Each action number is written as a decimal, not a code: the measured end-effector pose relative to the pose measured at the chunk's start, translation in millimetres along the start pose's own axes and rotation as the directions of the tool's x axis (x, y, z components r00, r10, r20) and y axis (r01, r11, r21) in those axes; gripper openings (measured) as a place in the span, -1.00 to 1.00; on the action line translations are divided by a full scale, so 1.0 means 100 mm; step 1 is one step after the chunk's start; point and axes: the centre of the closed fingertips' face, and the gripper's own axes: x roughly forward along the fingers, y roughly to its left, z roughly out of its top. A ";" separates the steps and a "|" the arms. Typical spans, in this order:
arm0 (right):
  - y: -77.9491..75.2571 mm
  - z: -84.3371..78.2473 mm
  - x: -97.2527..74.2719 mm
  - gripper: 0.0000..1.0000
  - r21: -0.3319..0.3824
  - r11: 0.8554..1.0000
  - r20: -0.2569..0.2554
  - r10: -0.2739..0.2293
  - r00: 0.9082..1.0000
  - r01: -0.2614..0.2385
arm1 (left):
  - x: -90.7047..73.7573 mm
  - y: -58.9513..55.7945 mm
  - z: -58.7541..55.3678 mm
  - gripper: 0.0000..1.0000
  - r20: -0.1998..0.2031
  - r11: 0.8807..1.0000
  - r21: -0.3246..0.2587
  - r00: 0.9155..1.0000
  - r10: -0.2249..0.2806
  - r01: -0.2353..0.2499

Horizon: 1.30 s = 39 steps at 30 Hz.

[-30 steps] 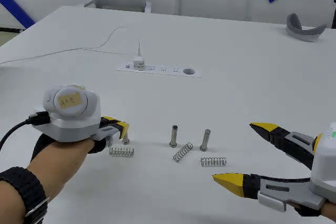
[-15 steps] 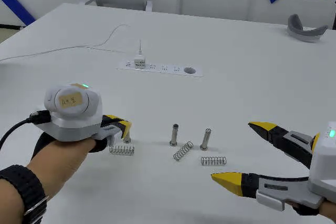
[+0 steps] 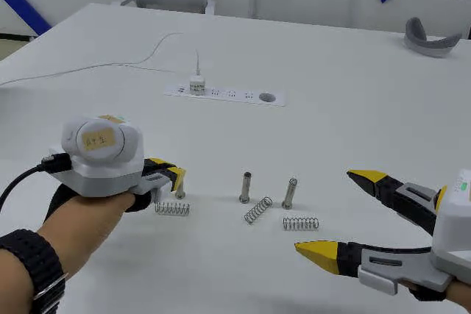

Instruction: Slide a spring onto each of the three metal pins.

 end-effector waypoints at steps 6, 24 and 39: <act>-0.02 -0.01 -0.02 0.62 0.004 1.000 0.000 -0.006 1.000 0.006 | -0.01 -0.01 0.01 -0.78 0.007 1.000 0.006 1.000 -0.008 0.008; -0.01 0.00 -0.01 0.62 0.000 1.000 0.000 -0.005 1.000 0.005 | -0.22 0.00 -0.09 -0.48 0.005 0.996 0.036 0.997 -0.082 0.081; 0.00 0.01 0.00 0.62 -0.005 1.000 -0.006 0.001 1.000 -0.001 | -0.24 -0.11 -0.36 -0.42 -0.080 0.963 0.175 0.978 -0.191 0.203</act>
